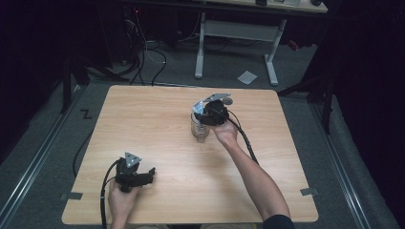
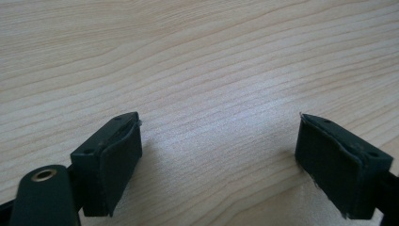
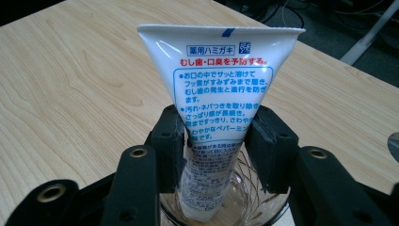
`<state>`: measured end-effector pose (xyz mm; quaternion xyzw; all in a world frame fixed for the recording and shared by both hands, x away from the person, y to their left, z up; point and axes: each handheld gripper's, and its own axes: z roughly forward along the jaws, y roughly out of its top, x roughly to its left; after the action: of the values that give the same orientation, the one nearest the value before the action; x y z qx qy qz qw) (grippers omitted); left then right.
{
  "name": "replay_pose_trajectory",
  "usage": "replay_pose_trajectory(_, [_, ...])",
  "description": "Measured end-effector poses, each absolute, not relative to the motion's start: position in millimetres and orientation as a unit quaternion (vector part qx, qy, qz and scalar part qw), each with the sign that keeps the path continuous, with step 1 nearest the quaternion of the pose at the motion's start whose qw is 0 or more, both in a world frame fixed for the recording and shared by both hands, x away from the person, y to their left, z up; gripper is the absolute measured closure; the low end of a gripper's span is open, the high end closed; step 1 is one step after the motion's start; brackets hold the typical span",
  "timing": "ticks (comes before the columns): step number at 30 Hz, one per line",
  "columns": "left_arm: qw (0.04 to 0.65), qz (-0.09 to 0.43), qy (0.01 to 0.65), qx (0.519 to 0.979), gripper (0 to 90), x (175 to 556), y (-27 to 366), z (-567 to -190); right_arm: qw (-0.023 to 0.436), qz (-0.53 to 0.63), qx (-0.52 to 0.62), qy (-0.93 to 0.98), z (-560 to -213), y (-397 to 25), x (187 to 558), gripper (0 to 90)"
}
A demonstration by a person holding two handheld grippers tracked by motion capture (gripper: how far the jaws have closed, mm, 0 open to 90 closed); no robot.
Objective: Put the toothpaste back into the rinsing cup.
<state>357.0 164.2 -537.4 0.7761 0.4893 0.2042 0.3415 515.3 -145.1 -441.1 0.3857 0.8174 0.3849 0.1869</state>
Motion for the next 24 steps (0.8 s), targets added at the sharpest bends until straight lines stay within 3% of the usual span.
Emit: replay_pose_trajectory(24, [0.341, 0.204, 0.489, 0.776, 15.5, 357, 164, -537, 0.183, 0.390, 0.379, 0.819, -443, -156, 508, 51.3])
